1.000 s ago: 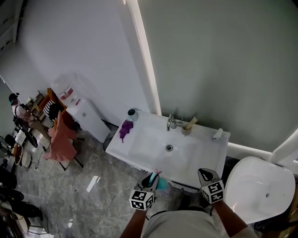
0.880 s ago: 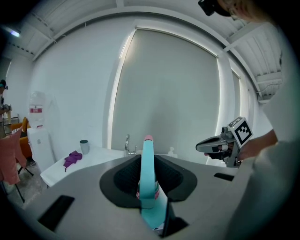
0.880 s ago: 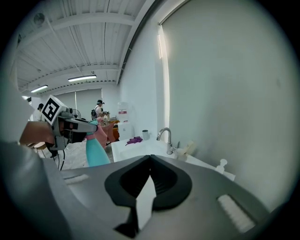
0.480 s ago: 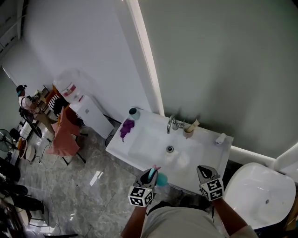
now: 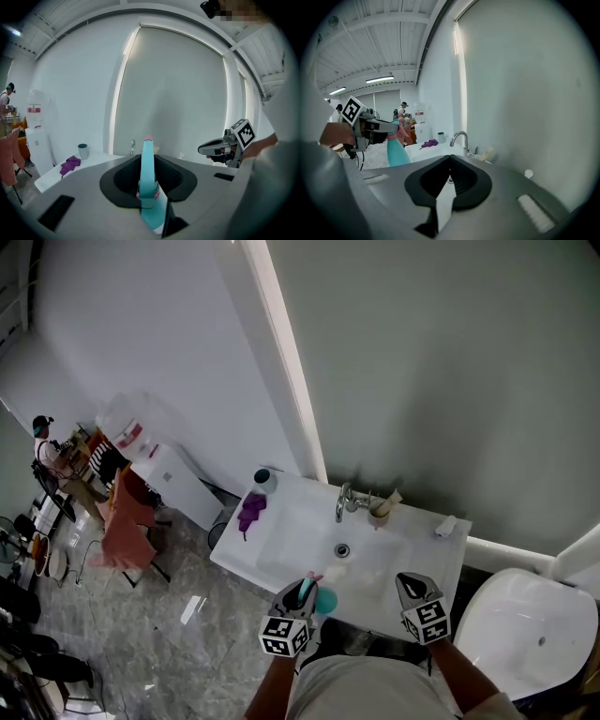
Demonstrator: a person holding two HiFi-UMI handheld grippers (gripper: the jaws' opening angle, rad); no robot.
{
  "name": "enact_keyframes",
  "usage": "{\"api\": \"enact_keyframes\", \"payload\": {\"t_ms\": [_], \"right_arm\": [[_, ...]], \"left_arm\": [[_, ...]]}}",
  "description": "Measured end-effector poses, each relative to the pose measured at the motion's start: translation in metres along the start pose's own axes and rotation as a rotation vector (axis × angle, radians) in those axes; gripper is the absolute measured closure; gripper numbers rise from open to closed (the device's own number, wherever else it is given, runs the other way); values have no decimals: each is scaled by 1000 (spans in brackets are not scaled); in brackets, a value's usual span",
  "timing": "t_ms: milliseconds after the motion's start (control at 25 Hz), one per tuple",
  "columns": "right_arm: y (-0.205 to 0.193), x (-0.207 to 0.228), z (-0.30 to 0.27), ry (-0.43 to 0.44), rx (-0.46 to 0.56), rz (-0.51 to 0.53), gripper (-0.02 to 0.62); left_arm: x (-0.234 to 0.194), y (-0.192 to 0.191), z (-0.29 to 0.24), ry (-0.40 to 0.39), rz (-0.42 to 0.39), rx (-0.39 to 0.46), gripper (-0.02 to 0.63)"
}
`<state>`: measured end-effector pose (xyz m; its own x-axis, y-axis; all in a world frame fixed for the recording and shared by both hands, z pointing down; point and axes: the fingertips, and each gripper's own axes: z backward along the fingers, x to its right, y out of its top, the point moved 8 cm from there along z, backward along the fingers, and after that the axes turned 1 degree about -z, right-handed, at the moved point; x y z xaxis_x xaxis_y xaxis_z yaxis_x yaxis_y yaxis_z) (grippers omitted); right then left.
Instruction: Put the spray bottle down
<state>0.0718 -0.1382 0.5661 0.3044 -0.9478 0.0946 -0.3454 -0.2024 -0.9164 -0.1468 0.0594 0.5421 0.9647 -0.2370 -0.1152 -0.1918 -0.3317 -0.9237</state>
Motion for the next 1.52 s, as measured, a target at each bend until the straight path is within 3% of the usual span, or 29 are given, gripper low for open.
{"api": "enact_keyframes", "payload": {"t_ms": [760, 1200, 1520], "right_arm": [[33, 12, -65, -161, -36, -45, 584], [20, 8, -95, -249, -95, -120, 584], [18, -4, -110, -308, -113, -154, 584]], "left_arm": [[-106, 47, -115, -146, -135, -33, 522], [-142, 59, -215, -226, -252, -2, 522], [-156, 51, -292, -283, -327, -32, 522]]}}
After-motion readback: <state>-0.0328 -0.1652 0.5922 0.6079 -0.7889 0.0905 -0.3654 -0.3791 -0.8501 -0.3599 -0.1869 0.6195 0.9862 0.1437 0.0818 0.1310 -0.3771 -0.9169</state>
